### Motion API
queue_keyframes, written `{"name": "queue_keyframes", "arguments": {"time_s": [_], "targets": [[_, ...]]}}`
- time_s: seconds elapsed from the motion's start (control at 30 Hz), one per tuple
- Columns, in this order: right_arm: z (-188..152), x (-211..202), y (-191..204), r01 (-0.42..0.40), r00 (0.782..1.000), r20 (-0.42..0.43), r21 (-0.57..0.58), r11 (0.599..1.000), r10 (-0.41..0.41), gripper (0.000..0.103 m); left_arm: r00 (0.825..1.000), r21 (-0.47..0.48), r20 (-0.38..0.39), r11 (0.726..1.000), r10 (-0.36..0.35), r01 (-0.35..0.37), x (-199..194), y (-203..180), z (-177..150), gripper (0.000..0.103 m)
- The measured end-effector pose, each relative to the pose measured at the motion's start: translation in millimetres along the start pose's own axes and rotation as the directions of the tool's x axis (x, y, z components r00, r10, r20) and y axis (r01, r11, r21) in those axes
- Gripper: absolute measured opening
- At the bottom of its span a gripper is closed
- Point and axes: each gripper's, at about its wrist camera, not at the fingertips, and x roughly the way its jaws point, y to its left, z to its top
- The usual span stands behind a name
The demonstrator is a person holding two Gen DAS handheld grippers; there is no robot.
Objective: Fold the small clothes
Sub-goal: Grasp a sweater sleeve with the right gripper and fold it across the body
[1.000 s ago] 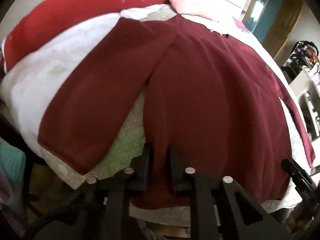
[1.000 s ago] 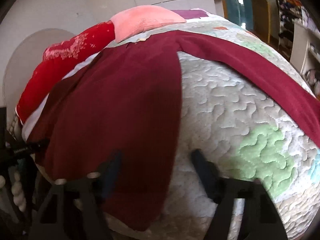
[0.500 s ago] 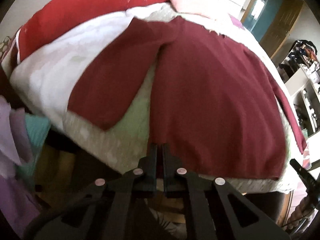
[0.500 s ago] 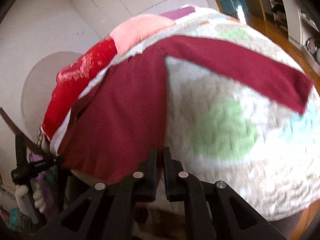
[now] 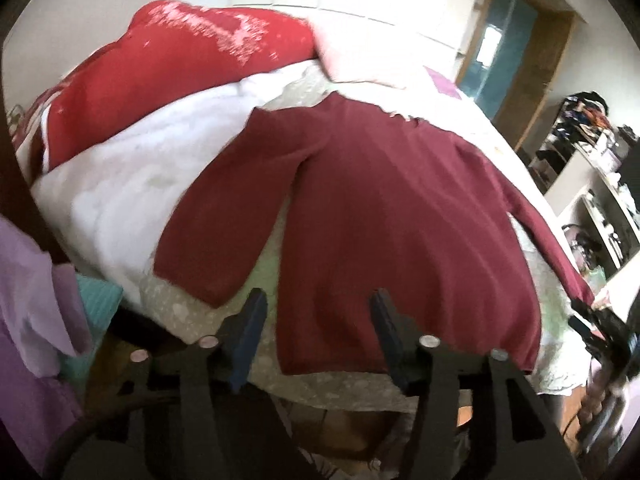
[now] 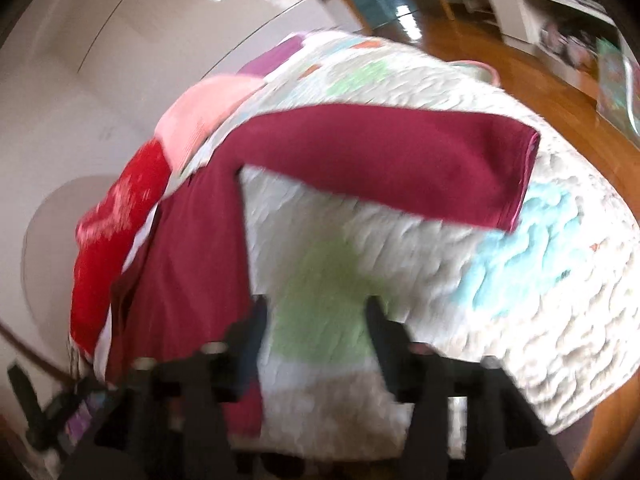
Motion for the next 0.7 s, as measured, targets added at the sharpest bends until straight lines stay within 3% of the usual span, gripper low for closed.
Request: {"name": "queue_keyframes", "arguments": {"time_s": [0.27, 0.37, 0.4, 0.47, 0.57, 0.7], "targets": [[48, 31, -34, -0.005, 0.996, 0.087, 0.232, 0.973, -0.016, 0.059, 0.998, 0.059, -0.041, 0.997, -0.045, 0.047, 17, -24, 0, 0.061], [67, 41, -34, 0.016, 0.991, 0.126, 0.260, 0.965, -0.050, 0.059, 0.997, 0.058, -0.052, 0.997, -0.052, 0.055, 23, -29, 2, 0.061], [72, 42, -33, 0.027, 0.989, 0.131, 0.258, 0.966, -0.062, 0.056, 0.997, 0.056, -0.053, 0.997, -0.053, 0.056, 24, -29, 4, 0.061], [88, 46, -34, 0.061, 0.987, 0.130, 0.248, 0.967, -0.096, 0.007, 0.997, 0.053, -0.055, 0.997, -0.052, 0.055, 26, -29, 6, 0.061], [115, 37, -39, 0.083, 0.977, 0.171, 0.240, 0.967, -0.127, 0.007, 0.997, 0.051, -0.059, 0.998, -0.046, 0.049, 30, -26, 9, 0.061], [161, 3, -31, 0.202, 0.930, 0.280, 0.151, 0.968, -0.238, 0.006, 0.997, 0.028, -0.068, 0.998, -0.049, 0.051, 35, -19, 13, 0.061]]}}
